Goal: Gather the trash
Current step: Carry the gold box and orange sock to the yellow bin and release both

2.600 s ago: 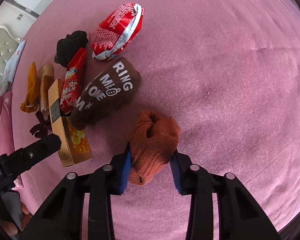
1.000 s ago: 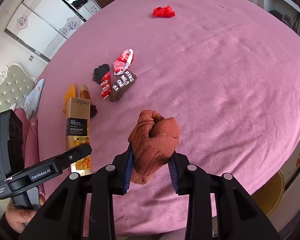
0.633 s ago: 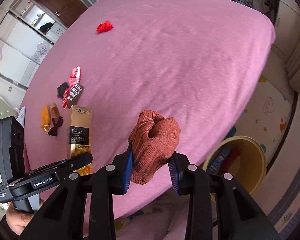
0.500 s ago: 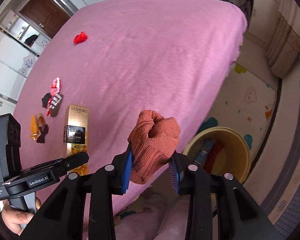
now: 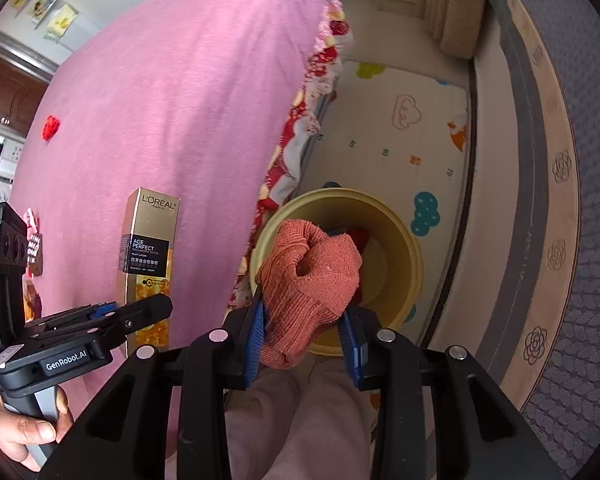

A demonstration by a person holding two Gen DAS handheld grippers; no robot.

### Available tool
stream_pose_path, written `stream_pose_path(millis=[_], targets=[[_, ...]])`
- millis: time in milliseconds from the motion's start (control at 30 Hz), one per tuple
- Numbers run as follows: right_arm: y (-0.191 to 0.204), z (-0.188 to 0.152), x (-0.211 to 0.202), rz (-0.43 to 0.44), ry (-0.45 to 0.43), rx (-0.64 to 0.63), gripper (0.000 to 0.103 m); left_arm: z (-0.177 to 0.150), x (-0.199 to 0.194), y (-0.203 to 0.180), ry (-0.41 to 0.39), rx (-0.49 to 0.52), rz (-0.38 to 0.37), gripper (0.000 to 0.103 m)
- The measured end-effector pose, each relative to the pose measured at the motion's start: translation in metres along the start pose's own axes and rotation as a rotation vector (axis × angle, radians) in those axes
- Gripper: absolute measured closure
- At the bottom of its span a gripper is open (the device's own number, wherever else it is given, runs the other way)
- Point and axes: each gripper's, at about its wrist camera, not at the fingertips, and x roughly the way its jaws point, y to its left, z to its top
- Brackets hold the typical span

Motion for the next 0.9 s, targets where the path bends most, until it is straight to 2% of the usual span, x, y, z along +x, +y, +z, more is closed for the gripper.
stream_pose_path(millis=[67,133,167,200,233,267,533,900], targets=[[-0.011,0.0,0.006,-0.001,0.009,0.015,0.069,0.004,0.01,-0.005,0.02,0.009,0.001,0.066],[-0.017,0.001,0.011,0.0,0.015,0.026,0.063,0.006,0.018,-0.013,0.03,0.019,0.0,0.066],[-0.021,0.001,0.014,0.003,0.024,0.034,0.059,0.007,0.023,-0.017,0.034,0.027,0.001,0.065],[-0.024,0.001,0.016,-0.004,0.03,0.039,0.05,0.008,0.028,-0.021,0.044,0.034,0.009,0.062],[-0.028,0.001,0.017,-0.022,0.035,0.048,0.049,0.015,0.036,-0.029,0.056,0.036,0.026,0.044],[-0.031,0.002,0.017,-0.029,0.032,0.054,0.049,0.017,0.041,-0.031,0.067,0.036,0.033,0.037],[-0.058,0.001,0.015,-0.012,0.025,0.112,0.049,0.023,0.056,-0.043,0.108,0.049,0.061,0.031],[-0.047,0.003,0.008,-0.002,0.018,0.085,0.049,0.023,0.037,-0.041,0.084,0.051,0.043,0.03]])
